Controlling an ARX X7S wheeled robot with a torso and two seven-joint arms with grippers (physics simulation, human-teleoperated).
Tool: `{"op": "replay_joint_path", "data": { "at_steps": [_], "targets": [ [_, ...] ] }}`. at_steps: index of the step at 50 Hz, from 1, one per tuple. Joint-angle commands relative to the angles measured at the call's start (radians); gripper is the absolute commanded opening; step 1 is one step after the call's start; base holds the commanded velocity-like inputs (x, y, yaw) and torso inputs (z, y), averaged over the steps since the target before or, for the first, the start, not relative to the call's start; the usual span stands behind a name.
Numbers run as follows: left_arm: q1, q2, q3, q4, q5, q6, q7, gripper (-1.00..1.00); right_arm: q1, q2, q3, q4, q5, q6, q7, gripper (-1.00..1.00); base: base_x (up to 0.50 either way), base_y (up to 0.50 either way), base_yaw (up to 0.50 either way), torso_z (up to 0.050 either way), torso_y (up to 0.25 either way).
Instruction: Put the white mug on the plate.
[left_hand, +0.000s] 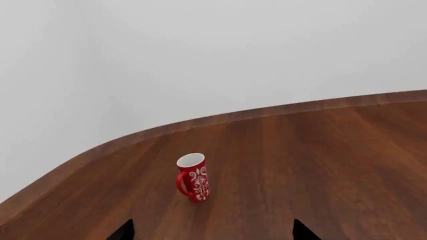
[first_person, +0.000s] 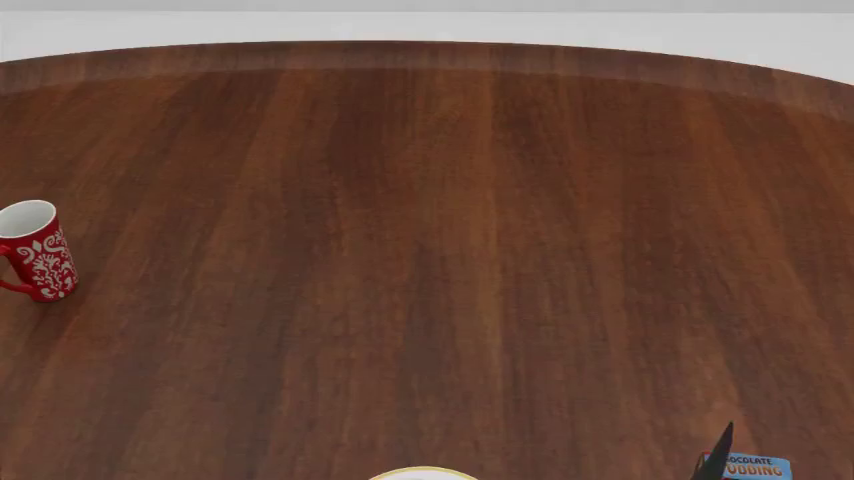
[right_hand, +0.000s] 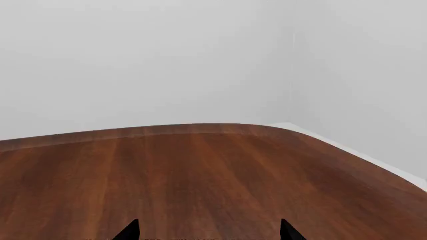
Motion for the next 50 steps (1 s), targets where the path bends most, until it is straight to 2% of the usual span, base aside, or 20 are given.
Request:
{"op": "replay_joint_path", "data": {
  "at_steps": [1,25,50],
  "targets": [
    [0.085,-0.011,-0.048,0.058,0.001,0.024,-0.011,1.0,-0.07,0.012,0.016,-0.074,-0.001,0.004,0.017,1.0,0.0,0.0,0.0,0.0,0.0],
    [0.249,-0.005,-0.136,0.122,0.02,0.091,-0.013,1.0,-0.28,0.002,0.062,-0.161,-0.03,-0.075,0.034,1.0,0.0,0.0,0.0,0.0,0.0],
    [0.498,0.085,-0.238,0.124,0.079,0.316,0.061,1.0,-0.502,-0.032,0.106,-0.243,-0.077,-0.218,0.026,1.0,0.0,0.0,0.0,0.0,0.0]
  ]
}}
